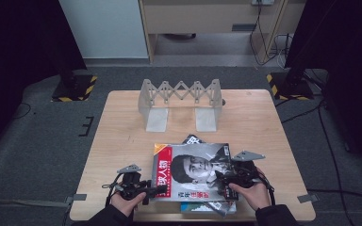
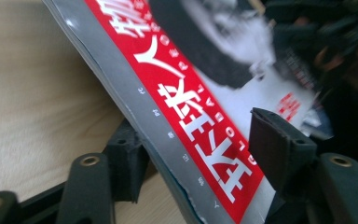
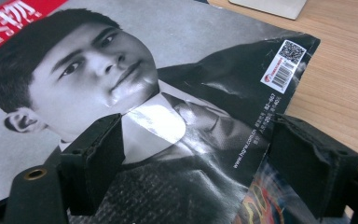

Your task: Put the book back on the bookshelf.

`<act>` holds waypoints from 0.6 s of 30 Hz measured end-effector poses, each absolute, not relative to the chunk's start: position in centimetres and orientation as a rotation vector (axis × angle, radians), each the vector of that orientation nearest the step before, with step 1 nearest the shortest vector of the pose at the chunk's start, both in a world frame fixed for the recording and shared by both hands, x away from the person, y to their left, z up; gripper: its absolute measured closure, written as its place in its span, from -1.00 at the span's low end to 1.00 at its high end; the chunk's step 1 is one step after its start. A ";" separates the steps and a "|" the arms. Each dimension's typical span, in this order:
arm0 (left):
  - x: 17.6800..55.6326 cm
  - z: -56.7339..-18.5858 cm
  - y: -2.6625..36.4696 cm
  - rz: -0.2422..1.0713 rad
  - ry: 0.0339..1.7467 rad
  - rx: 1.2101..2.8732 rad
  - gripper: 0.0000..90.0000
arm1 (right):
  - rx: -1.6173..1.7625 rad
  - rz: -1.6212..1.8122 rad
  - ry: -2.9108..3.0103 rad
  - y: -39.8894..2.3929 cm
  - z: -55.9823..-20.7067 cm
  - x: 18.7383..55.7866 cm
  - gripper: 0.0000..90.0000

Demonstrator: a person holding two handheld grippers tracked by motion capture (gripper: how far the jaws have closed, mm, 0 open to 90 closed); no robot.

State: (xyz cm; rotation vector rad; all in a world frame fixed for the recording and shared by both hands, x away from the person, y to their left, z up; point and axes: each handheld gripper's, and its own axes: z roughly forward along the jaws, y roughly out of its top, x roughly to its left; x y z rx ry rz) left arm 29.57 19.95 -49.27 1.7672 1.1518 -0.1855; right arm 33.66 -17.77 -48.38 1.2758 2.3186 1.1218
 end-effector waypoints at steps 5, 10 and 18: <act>29.5 -48.8 20.1 -0.191 1.116 1.722 0.00 | 1.267 1.118 2.319 -17.7 -48.4 33.7 -0.61; 29.7 -49.0 19.8 -0.223 1.099 1.724 0.04 | 1.270 1.123 2.319 -17.8 -48.5 33.7 -0.63; 30.3 -49.0 19.0 -0.287 1.074 1.734 0.29 | 1.276 1.132 2.316 -17.7 -48.5 33.7 -0.65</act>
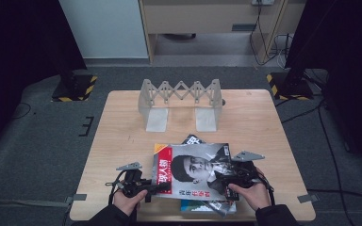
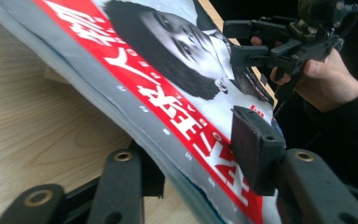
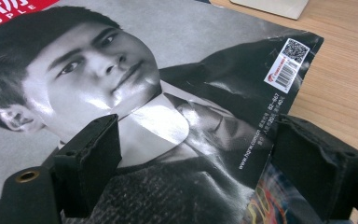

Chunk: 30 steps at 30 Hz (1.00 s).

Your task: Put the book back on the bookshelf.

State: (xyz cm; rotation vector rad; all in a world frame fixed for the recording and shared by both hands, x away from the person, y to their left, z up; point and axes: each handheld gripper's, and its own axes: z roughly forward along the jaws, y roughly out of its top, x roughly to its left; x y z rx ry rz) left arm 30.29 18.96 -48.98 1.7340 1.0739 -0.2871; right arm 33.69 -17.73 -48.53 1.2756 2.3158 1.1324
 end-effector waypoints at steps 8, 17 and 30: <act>30.6 -48.2 19.0 -0.283 1.110 1.742 0.53 | 1.296 1.159 2.313 -18.0 -48.5 33.8 -0.65; 31.4 -47.1 19.4 -0.263 1.143 1.703 0.70 | 1.333 1.192 2.266 -18.9 -48.2 34.1 -0.67; 33.6 -44.4 20.0 -0.223 1.147 1.618 0.90 | 1.398 1.181 2.159 -21.7 -47.9 34.9 -0.69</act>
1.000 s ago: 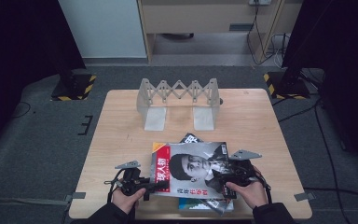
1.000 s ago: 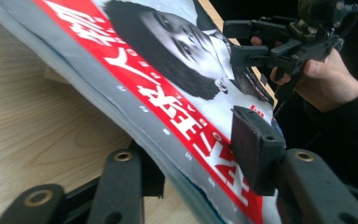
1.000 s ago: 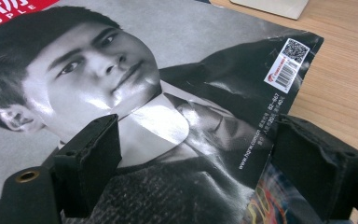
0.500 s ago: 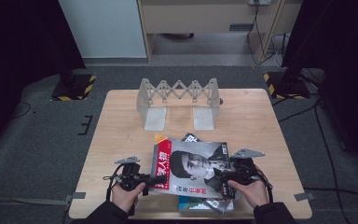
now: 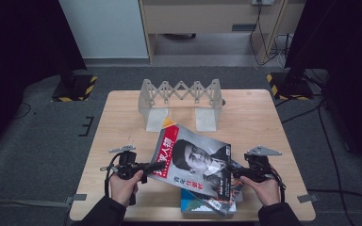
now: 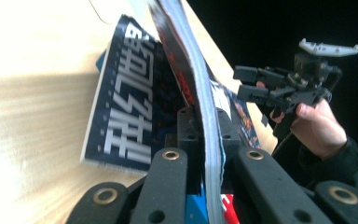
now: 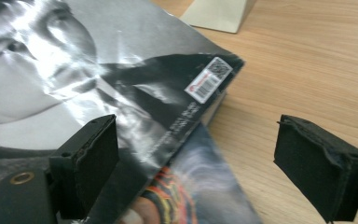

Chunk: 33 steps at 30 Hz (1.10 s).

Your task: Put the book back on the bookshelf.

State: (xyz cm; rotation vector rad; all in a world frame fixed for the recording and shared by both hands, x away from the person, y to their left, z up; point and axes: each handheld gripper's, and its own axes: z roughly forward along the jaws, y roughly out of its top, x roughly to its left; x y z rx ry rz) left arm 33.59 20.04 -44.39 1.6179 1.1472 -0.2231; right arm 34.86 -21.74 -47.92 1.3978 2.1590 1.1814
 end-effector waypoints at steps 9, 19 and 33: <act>34.7 -42.8 19.8 -0.215 1.132 1.603 0.91 | 1.460 1.168 2.084 -24.0 -47.8 35.2 -0.70; 35.4 -39.3 20.3 -0.204 1.088 1.514 0.91 | 1.523 1.124 2.006 -26.8 -48.0 35.6 -0.70; 36.0 -36.3 21.5 -0.159 1.060 1.437 0.91 | 1.550 1.091 1.981 -27.8 -48.3 35.9 -0.71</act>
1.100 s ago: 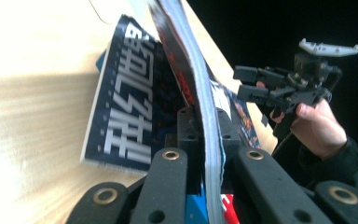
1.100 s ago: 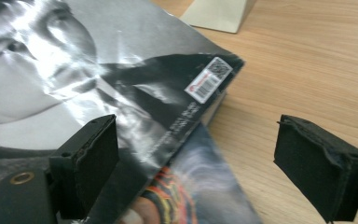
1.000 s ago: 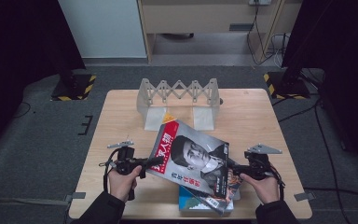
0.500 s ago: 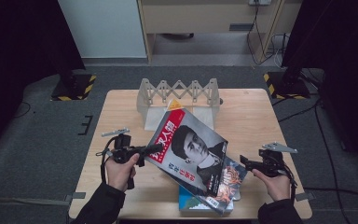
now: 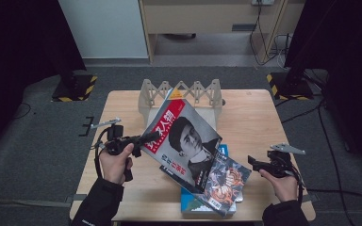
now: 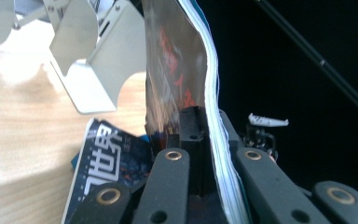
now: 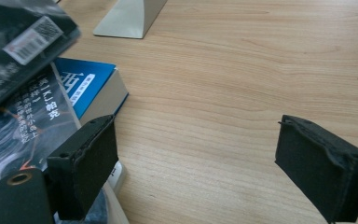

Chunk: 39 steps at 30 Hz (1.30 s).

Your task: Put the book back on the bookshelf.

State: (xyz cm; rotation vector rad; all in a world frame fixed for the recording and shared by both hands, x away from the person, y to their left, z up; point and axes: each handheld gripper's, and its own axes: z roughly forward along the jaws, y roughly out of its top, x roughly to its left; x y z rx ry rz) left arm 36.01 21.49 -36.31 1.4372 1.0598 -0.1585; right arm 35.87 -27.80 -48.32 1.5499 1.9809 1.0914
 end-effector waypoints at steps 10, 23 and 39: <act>35.9 -34.0 23.8 -0.083 1.062 1.383 0.91 | 1.581 1.068 1.946 -28.9 -48.4 35.9 -0.71; 35.8 -30.9 27.6 0.037 1.070 1.310 0.91 | 1.587 1.030 1.939 -29.6 -48.9 36.1 -0.71; 35.1 -29.2 33.6 0.179 1.140 1.242 0.91 | 1.595 0.990 1.950 -29.6 -49.3 36.2 -0.71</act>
